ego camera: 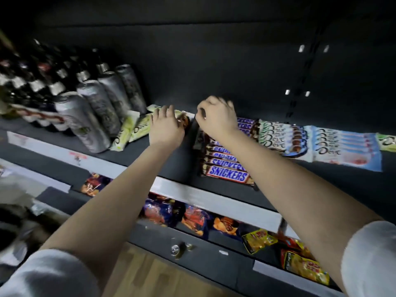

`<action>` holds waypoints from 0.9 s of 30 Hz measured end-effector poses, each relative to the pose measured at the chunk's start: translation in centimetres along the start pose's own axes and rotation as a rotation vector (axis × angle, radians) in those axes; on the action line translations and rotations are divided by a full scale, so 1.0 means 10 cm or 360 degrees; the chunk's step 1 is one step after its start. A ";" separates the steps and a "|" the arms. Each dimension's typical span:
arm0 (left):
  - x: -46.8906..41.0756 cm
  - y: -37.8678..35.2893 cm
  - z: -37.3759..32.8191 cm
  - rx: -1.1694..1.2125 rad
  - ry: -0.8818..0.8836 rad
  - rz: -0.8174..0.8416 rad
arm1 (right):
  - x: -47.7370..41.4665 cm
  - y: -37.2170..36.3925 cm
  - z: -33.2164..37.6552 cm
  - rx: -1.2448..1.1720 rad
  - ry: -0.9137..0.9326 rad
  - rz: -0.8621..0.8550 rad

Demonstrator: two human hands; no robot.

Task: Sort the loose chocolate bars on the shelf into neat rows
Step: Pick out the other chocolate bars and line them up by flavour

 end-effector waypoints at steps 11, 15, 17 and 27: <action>-0.12 -0.01 1.23 -0.0079 0.0109 0.0160 | -0.30 -0.79 0.89 -0.0027 0.0105 0.0269; -0.15 -0.11 1.40 -0.0090 0.0067 0.0223 | -0.32 -1.03 1.08 -0.0019 0.0120 0.0404; -0.11 -0.20 1.44 -0.0120 0.0058 0.0231 | -0.32 -1.16 1.15 0.0020 0.0137 0.0478; -0.10 -0.34 1.49 -0.0063 0.0024 0.0149 | -0.21 -1.60 1.29 0.0164 0.0139 0.0650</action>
Point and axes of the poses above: each hand's wrist, its own x-axis away from the middle knuckle, its own y-axis out of the back of the hand, z = x × y, the point moved 7 cm from there along -x, towards the middle knuckle, and after that the axes turned 4 degrees about x, right-handed, at the moved point
